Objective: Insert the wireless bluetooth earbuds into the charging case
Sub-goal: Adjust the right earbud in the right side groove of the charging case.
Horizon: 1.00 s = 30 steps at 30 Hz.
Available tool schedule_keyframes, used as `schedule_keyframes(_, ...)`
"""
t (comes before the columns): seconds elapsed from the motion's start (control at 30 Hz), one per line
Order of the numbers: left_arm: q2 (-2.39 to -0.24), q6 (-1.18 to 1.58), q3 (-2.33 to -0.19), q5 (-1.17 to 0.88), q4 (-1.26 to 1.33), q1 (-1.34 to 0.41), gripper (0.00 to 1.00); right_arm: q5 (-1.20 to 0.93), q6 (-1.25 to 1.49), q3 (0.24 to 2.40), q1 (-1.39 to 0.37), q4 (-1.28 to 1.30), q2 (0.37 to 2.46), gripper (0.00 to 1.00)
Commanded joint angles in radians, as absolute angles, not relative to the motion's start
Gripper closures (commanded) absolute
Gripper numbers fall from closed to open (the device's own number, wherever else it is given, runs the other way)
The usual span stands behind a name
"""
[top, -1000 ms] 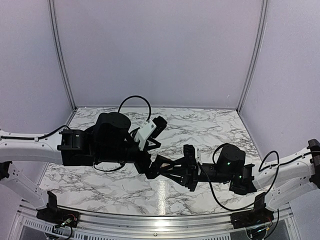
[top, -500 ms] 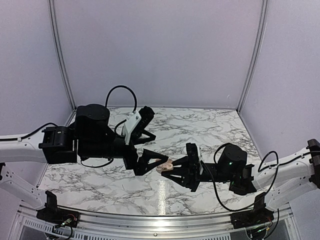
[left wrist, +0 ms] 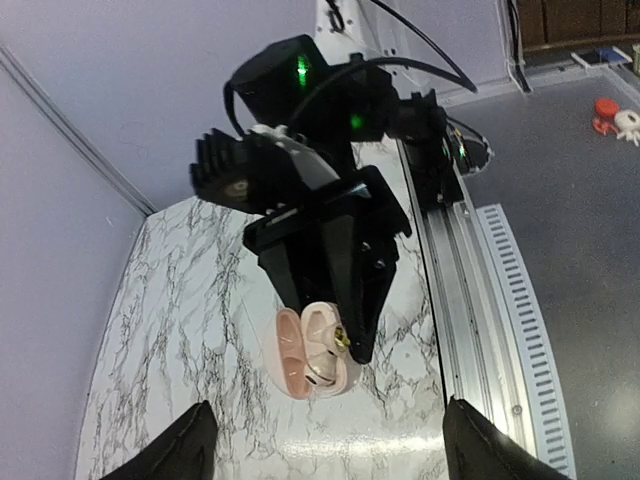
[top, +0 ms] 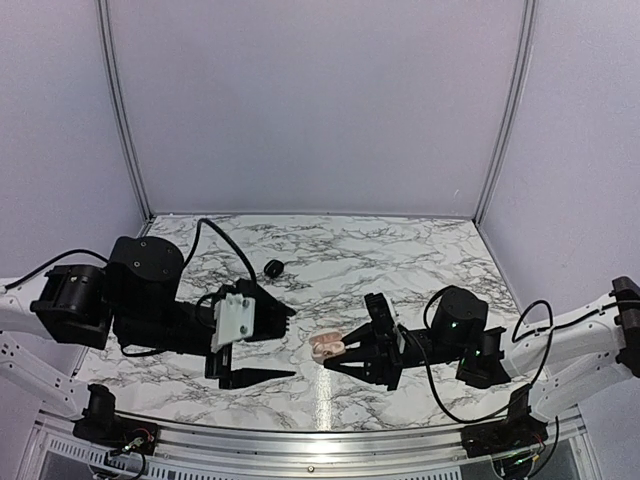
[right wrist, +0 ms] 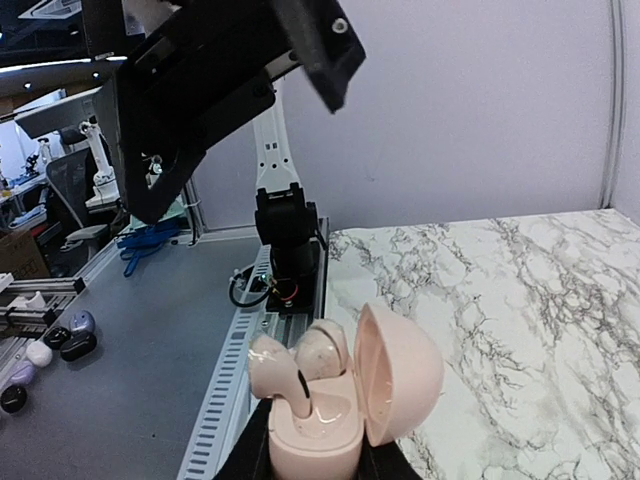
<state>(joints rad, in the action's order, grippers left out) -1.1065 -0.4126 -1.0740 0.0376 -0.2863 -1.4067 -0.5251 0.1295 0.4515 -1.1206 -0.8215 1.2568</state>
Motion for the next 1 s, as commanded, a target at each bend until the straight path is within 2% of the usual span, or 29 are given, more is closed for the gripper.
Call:
schedule_keyframes(0.0, -1.155, -0.691, -1.112, 0.198, -0.433, -1.509, 0.26, -0.627, 0.171, 0.458, -1.108, -0.758, 1.273, 1.00)
schedule_keyframes(0.2, -1.215, -0.781, -1.154, 0.234, -0.449, -1.558, 0.45, -0.703, 0.187, 0.483, -1.108, -0.706, 1.301, 1.00)
schedule_keyframes(0.53, -1.295, -0.874, -1.186, 0.250, -0.451, -1.584, 0.67, -0.771, 0.235, 0.521, -1.108, -0.700, 1.353, 1.00)
schedule_keyframes(0.97, -1.347, -0.918, -1.205, 0.162, -0.463, -1.584, 0.77, -0.821, 0.286, 0.542, -1.109, -0.716, 1.388, 1.00)
